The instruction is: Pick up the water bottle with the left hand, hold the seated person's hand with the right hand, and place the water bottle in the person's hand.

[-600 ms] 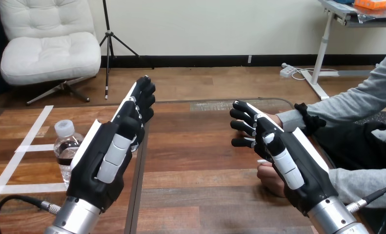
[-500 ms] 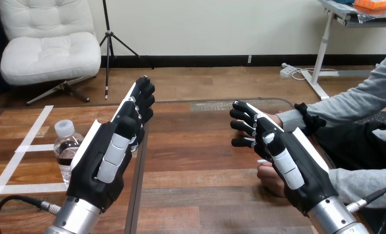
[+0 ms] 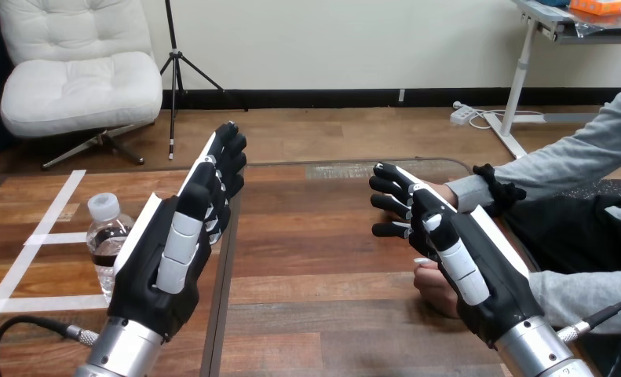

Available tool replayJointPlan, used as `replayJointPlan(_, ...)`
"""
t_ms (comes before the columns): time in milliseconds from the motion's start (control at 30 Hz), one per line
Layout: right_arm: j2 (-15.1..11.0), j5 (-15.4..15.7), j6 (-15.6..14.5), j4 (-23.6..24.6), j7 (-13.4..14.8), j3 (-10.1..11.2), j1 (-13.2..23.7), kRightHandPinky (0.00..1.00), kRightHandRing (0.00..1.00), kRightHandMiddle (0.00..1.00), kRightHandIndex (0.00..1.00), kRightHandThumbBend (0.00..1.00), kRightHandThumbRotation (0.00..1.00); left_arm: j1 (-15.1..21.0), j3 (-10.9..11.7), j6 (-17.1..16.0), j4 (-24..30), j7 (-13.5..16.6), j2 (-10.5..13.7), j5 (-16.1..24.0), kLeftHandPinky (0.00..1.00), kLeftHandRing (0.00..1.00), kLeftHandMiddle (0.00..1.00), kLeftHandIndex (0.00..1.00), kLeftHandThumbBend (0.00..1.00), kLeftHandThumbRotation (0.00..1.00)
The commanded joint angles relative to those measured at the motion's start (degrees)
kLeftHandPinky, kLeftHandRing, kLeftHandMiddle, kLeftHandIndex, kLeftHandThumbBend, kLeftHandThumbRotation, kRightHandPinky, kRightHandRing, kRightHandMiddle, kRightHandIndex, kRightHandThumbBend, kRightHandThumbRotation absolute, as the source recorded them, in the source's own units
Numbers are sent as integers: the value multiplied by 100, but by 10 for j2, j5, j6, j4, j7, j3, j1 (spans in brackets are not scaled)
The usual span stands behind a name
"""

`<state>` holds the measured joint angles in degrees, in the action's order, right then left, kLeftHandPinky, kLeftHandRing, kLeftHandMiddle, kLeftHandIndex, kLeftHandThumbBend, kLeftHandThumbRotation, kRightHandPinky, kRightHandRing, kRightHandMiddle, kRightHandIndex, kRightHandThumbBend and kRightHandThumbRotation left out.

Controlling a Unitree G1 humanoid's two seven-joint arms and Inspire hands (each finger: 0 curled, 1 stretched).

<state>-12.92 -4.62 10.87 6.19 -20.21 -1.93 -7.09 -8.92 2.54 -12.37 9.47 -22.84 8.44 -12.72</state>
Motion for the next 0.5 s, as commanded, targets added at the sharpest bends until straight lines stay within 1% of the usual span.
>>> replayJointPlan(0, 3, -10, 2, 30, 1, 2, 21, 79, 91, 92, 92, 98, 100, 17, -7, -22, 6, 8, -6, 9, 100, 100, 100, 100, 100, 100)
replayJointPlan(67, 3, -10, 2, 30, 1, 2, 21, 79, 91, 92, 92, 98, 100, 17, -7, -24, 5, 8, -6, 8, 100, 100, 100, 100, 100, 100)
replayJointPlan(267, 2, -8, -1, 32, 2, 1, 21, 79, 91, 92, 92, 98, 100, 18, -8, -32, 9, 21, -7, 25, 100, 100, 100, 100, 100, 100)
replayJointPlan(367, 2, -4, -1, 31, 3, 0, 24, 79, 91, 92, 92, 99, 100, 23, -6, -42, 5, 26, -6, 33, 100, 100, 100, 100, 100, 100)
replayJointPlan(467, 1, -4, -1, 31, 1, 0, 24, 79, 91, 92, 92, 99, 100, 32, -3, -67, -5, 26, -3, 40, 100, 100, 100, 100, 100, 100)
